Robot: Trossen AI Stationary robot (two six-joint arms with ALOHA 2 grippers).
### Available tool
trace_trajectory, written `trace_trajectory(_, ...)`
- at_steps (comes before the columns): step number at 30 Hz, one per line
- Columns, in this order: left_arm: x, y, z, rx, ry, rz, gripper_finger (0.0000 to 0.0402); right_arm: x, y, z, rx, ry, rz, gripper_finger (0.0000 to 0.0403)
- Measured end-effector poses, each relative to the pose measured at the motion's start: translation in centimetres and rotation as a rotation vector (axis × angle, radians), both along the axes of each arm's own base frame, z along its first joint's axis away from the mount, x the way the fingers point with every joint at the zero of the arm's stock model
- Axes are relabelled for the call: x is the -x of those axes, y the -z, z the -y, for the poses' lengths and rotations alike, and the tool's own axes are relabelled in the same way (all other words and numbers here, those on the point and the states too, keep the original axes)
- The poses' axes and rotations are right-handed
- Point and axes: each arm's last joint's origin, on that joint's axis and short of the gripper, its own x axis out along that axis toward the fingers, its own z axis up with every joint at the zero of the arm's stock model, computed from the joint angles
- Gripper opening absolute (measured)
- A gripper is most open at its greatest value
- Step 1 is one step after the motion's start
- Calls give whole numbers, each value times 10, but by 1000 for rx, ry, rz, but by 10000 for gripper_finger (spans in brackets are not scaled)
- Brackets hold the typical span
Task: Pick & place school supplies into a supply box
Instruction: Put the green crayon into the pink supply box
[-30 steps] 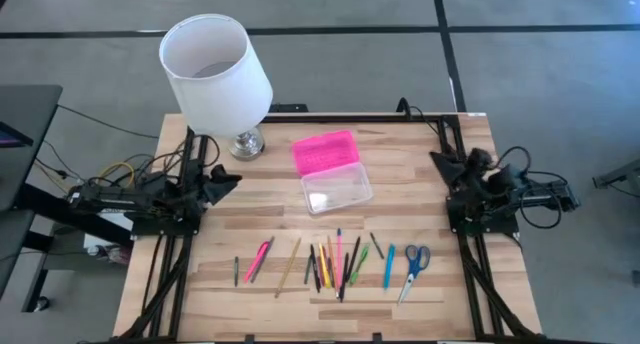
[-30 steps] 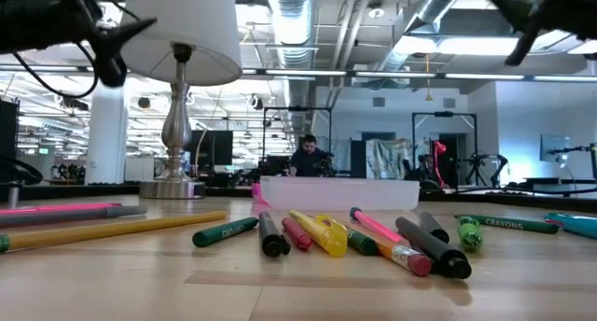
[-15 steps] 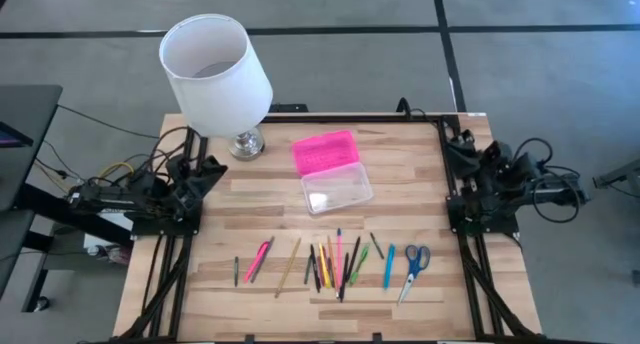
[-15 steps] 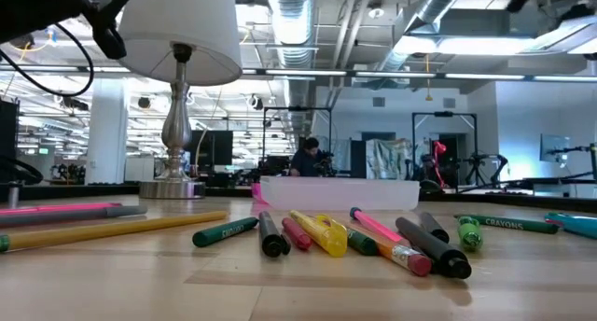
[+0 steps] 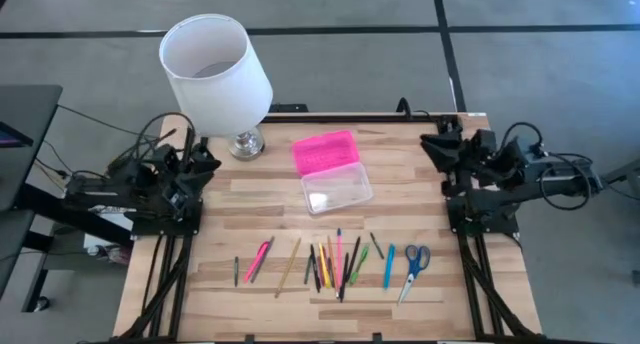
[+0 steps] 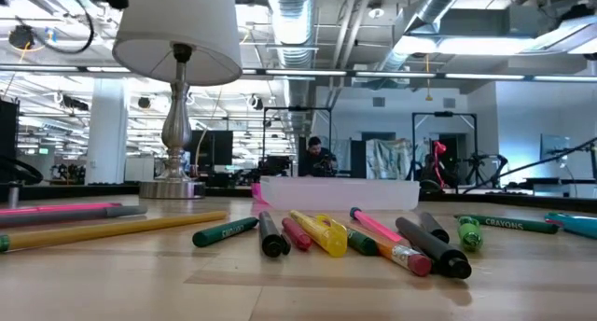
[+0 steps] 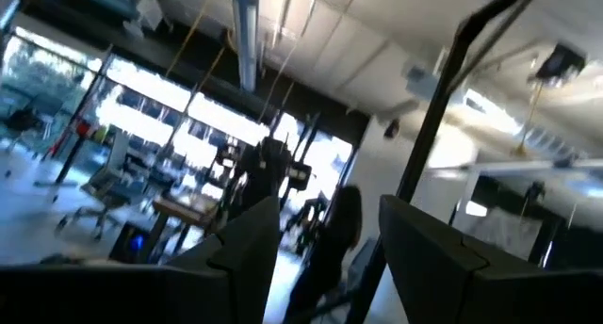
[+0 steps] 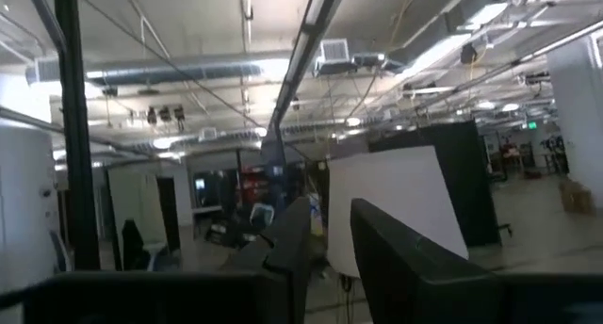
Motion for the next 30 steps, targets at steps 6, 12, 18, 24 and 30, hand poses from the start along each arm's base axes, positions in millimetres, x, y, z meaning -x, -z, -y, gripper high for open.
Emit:
trace_trajectory(6, -29, -19, 6, 4, 148, -297, 178, -20, -12, -2, 12, 0, -159, 75)
trace_trajectory(12, -57, -3, 10, 168, 259, -676, 178, -45, 1, -4, -28, -15, -322, 75)
trace_trajectory(18, -73, 20, 19, 334, 235, -900, 178, -59, 13, -5, -51, -20, -408, 75)
trace_trajectory(24, -83, 36, 37, 514, 180, -1025, 178, -61, 23, -6, -74, -23, -502, 75)
trace_trajectory(30, -87, 55, 63, 685, 136, -1165, 178, -59, 31, -5, -90, -24, -583, 75)
